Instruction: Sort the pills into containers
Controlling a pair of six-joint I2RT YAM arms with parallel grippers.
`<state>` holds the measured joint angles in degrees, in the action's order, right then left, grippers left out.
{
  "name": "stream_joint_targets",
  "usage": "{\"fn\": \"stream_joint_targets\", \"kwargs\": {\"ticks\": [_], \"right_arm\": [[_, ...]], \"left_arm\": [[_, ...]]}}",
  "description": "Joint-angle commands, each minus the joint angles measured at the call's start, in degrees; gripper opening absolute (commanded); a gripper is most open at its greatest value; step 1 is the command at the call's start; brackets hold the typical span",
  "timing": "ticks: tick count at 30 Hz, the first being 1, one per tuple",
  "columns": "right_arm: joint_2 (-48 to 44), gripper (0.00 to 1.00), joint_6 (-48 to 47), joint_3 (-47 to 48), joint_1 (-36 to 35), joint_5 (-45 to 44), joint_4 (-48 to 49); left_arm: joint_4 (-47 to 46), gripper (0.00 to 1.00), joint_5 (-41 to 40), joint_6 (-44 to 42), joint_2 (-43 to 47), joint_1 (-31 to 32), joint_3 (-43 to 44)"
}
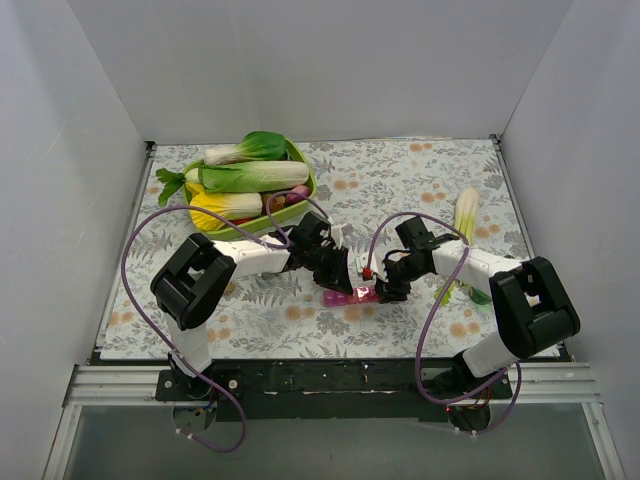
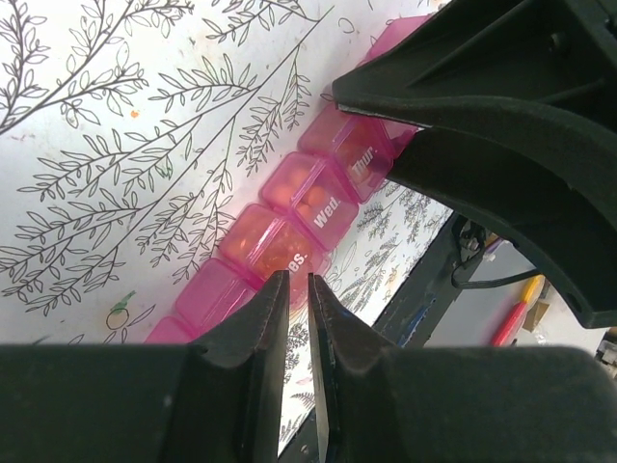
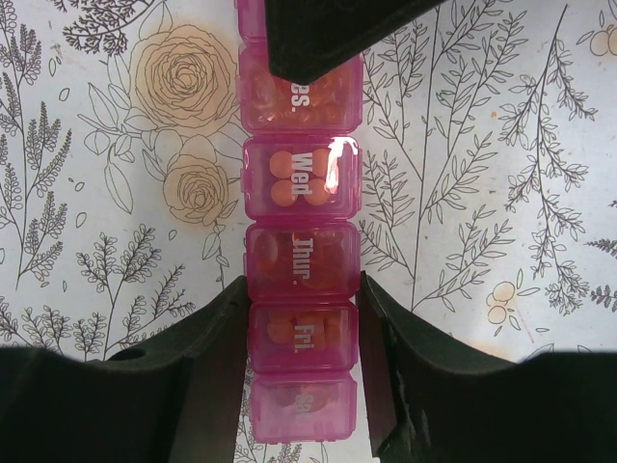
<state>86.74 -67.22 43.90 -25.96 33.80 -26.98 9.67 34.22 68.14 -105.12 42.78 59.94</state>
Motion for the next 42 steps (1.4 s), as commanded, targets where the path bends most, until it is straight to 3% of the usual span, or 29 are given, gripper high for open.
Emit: {"fn": "stream_joint_targets", "kwargs": {"ticks": [1,7,15,20,21,24,31,38,41,42], "right_arm": [[1.94,0.40,1.30,0.75,0.03,-2.07,-1.76],[2.21,0.40,1.48,0.75,-0.06,-1.99,-1.93],[1.68,0.49,2.80,1.36,-0.32,-1.72,-1.76],[-0.25,0.61,3.32,1.63,-0.32,-0.76,-1.84],[-0.60,0.69,3.59,1.80,-0.32,-0.58,-2.02],[-1.57,0.78,3.85,2.24,-0.32,1.00,-2.64],[-4.38,0.85,4.38,3.47,-0.24,2.76,-3.60],[-7.98,0.87,4.20,4.70,-0.24,3.99,-5.62],[-9.92,0.76,4.03,4.88,-0.24,8.63,-6.50],[-10.10,0.58,4.46,4.88,-0.67,11.87,-6.68]], "left_arm": [[2.02,0.14,1.38,-1.25,2.47,-0.33,-0.70],[2.02,0.13,1.56,-0.99,0.01,-0.16,-0.18],[7.64,0.10,-7.30,-2.66,-2.02,1.07,2.02],[10.36,0.08,-11.45,-3.01,-2.72,1.60,2.90],[10.45,0.08,-11.98,-3.10,-2.98,1.69,3.16],[11.33,0.08,-13.38,-3.27,-3.51,1.95,3.95],[12.56,0.07,-14.88,-3.36,-4.48,2.56,5.18],[12.65,0.07,-15.32,-3.36,-5.18,2.83,5.36],[12.74,0.07,-15.50,-3.28,-5.36,3.01,5.36],[12.65,0.07,-15.58,-3.28,-5.44,3.09,5.45]]}}
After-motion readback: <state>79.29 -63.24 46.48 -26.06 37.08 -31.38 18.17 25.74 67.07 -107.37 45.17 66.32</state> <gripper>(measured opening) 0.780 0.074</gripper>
